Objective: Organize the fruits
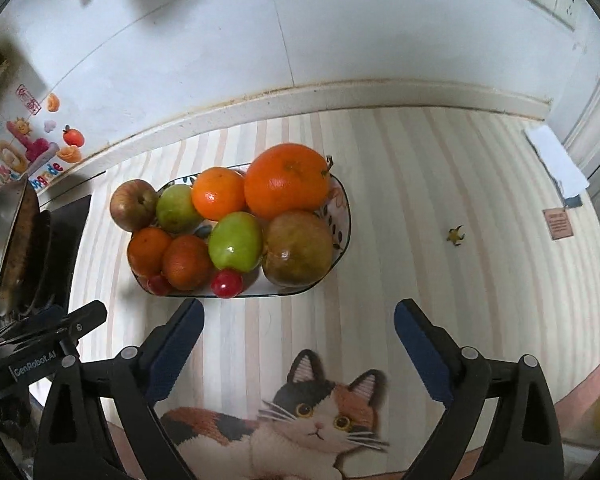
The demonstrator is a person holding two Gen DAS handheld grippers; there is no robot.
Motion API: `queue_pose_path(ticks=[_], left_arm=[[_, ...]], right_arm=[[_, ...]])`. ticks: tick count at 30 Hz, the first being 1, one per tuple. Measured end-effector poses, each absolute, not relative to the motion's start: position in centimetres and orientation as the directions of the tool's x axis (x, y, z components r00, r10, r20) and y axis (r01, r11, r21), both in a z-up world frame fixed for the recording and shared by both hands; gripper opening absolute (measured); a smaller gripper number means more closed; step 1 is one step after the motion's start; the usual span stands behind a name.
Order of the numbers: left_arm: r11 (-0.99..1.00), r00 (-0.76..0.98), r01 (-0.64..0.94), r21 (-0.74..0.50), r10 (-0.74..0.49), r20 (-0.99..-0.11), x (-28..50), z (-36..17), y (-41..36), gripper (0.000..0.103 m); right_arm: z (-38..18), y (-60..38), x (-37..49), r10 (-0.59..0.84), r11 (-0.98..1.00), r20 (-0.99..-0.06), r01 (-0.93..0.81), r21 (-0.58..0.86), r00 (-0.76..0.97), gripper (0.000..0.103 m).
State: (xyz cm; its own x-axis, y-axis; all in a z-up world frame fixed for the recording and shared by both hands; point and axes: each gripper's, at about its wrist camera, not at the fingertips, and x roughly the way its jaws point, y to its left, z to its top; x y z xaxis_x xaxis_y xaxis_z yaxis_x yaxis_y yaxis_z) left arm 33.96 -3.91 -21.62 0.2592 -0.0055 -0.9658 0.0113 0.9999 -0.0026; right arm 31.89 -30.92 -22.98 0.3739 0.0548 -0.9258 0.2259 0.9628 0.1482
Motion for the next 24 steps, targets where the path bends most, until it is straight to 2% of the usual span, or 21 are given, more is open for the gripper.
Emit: queue_pose_path(ticks=[12, 24], left_arm=[[1.000, 0.401, 0.008, 0.003, -0.001, -0.916, 27.3, -13.2, -4.8, 0.086], [0.995, 0.510, 0.099, 0.021, -0.033, -0.860, 17.5, -6.1, -3.8, 0.086]], right_arm=[[-15.7, -30.1, 26.7, 0.046, 0.980, -0.888, 0.153, 0.130, 0.458, 0.098], [-7.1, -27.5, 15.8, -0.001, 0.978, -0.831, 0.173, 0.114, 0.556, 0.098]])
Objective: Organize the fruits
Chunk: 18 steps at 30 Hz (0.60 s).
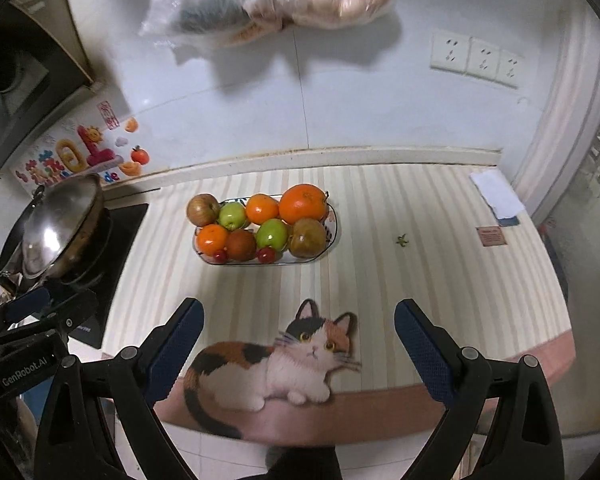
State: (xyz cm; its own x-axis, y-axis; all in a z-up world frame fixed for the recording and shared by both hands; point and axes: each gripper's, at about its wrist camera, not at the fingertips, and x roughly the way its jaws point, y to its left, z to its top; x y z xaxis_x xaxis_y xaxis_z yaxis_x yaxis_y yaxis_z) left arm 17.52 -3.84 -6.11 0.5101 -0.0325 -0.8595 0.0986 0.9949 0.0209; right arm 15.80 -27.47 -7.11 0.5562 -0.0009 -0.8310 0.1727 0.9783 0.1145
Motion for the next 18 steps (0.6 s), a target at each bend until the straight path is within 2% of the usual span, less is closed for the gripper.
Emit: queue_pose_path(ticks=[10, 18], left_arm=[[0.987, 0.562, 0.161, -0.007, -0.097, -0.821, 9.1, -1.5, -2.8, 0.086], [0.989, 0.601, 0.147, -0.009, -0.096, -0.794, 5.5, 0.7, -2.7, 0.086]], right_arm=[[0.4, -24.1, 4.9, -0.059, 0.976, -0.771, 0.198, 0.089, 0.634, 0.101], [3.6, -23.2, -0.2, -0.036, 0.982, -0.742, 0.161, 0.097, 0.670, 0.101]])
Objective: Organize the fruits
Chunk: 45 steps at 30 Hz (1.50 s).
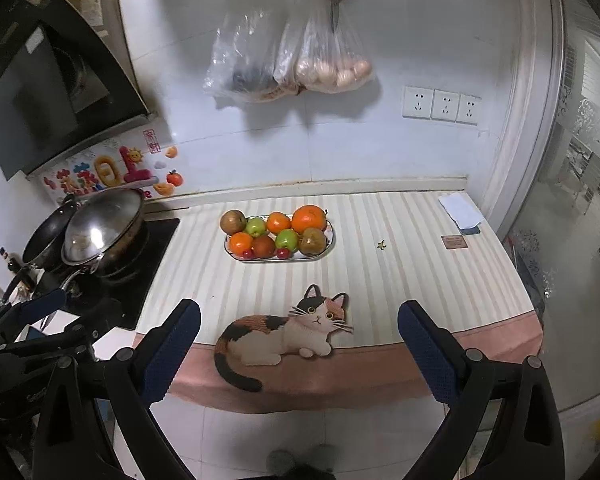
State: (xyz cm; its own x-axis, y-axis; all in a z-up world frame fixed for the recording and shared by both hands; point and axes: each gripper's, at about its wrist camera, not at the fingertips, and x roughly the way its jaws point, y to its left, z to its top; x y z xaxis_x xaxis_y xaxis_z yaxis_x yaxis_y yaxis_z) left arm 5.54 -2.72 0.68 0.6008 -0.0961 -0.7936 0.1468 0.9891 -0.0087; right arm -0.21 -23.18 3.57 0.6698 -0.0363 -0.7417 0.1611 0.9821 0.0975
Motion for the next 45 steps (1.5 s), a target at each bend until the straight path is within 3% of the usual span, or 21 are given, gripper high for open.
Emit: queue_pose_path(ticks=[18, 20, 22, 45], left_arm=[[0.993, 0.638, 0.119, 0.000, -0.076, -0.767, 2.3, 2.3, -3.1, 0.086], [0.993, 0.638, 0.117, 0.003, -0.073, -0.766, 2.3, 2.2, -3.1, 0.092], [0.993, 0.641, 0.115, 0.002, -0.073, -0.764, 2.7, 2.2, -3.1, 0.100], [0.997, 0.573, 0.034, 0.076, 0.043, -0.818, 13.7, -2.5, -2.6, 0.101]], right_arm=[[5.0, -24.7, -3.2, 0.029, 0.985, -0.729, 0.107, 0.139, 0.684, 0.101], [4.9, -24.7, -3.0, 0.031, 0.984, -0.732, 0.108, 0.142, 0.680, 0.101], [4.5, -25.0, -2.4, 0.032, 0.984, -0.735, 0.109, 0.144, 0.677, 0.101], [-2.1, -26.1, 10.7, 0.034, 0.988, -0.803, 0.102, 0.117, 0.595, 0.101]])
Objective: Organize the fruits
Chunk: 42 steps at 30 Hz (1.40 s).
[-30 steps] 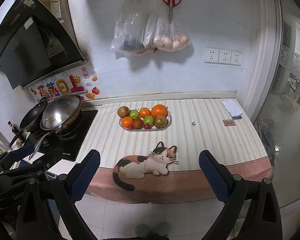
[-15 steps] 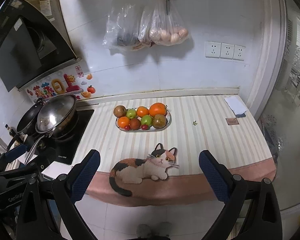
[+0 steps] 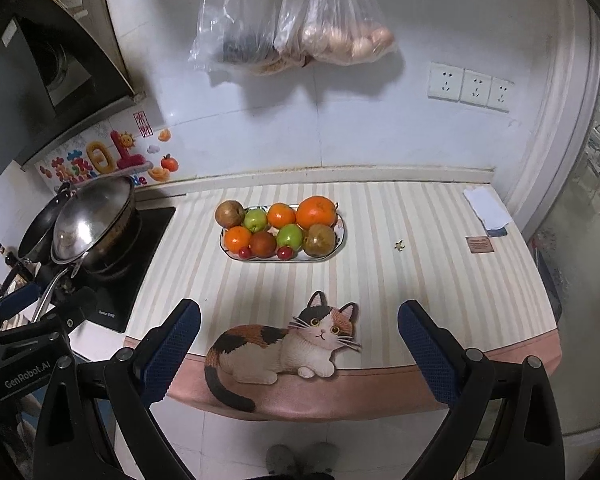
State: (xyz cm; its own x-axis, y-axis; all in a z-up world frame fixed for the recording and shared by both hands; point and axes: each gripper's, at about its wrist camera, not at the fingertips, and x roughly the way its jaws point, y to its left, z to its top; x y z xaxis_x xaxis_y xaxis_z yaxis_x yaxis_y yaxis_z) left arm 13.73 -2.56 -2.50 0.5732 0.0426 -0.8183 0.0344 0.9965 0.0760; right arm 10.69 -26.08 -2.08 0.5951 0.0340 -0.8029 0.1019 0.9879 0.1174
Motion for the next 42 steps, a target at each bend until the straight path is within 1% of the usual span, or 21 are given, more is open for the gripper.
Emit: queue_pose_path(ticks=[11, 42], left_arm=[[0.996, 0.557, 0.035, 0.082, 0.049, -0.829, 14.3, -3.4, -2.7, 0.101], [0.996, 0.572, 0.062, 0.068, 0.020, -0.820, 13.8, -2.4, -3.4, 0.101]], right_arm=[[-3.6, -25.9, 12.3, 0.038, 0.989, -0.821, 0.097, 0.113, 0.570, 0.101], [-2.7, -26.3, 11.6, 0.042, 0.988, -0.815, 0.098, 0.120, 0.578, 0.101]])
